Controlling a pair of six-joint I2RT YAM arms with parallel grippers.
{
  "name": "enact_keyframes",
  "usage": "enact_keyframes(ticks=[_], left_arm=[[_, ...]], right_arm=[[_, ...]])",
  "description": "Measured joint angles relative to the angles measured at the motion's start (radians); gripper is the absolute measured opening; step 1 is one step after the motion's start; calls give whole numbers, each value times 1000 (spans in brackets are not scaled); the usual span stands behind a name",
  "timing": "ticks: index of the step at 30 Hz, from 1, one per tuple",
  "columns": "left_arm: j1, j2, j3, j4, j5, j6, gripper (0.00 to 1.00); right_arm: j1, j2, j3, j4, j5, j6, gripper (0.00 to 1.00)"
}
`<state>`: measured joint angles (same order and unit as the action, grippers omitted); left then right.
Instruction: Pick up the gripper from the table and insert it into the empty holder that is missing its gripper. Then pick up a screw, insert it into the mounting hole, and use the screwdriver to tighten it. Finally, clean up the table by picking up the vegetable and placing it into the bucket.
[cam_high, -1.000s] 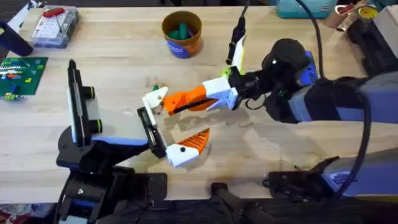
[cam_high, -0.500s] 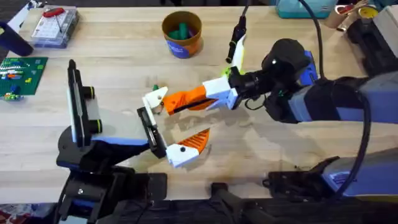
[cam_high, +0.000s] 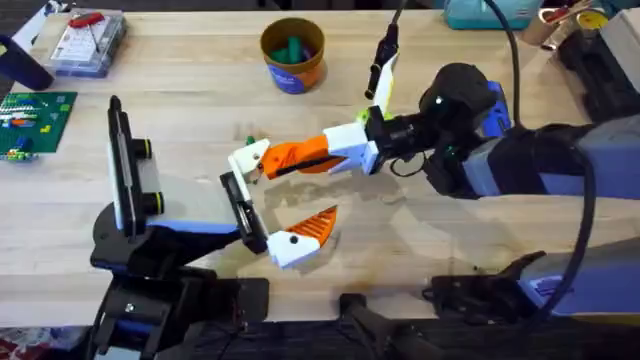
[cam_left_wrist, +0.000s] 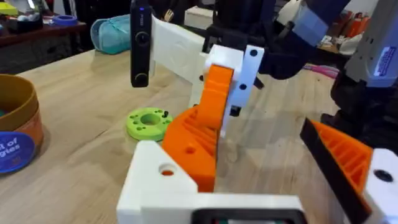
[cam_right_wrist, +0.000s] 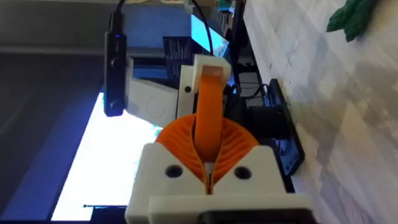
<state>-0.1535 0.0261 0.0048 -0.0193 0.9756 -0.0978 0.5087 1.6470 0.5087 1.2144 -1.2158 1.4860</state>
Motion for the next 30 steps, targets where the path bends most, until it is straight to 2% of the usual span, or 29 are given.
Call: enact_keyframes(ticks=[30], left_arm=[[0,0,0,0,-11,0,990]], right_arm=[[50,0,0,-1,64,-7,16]])
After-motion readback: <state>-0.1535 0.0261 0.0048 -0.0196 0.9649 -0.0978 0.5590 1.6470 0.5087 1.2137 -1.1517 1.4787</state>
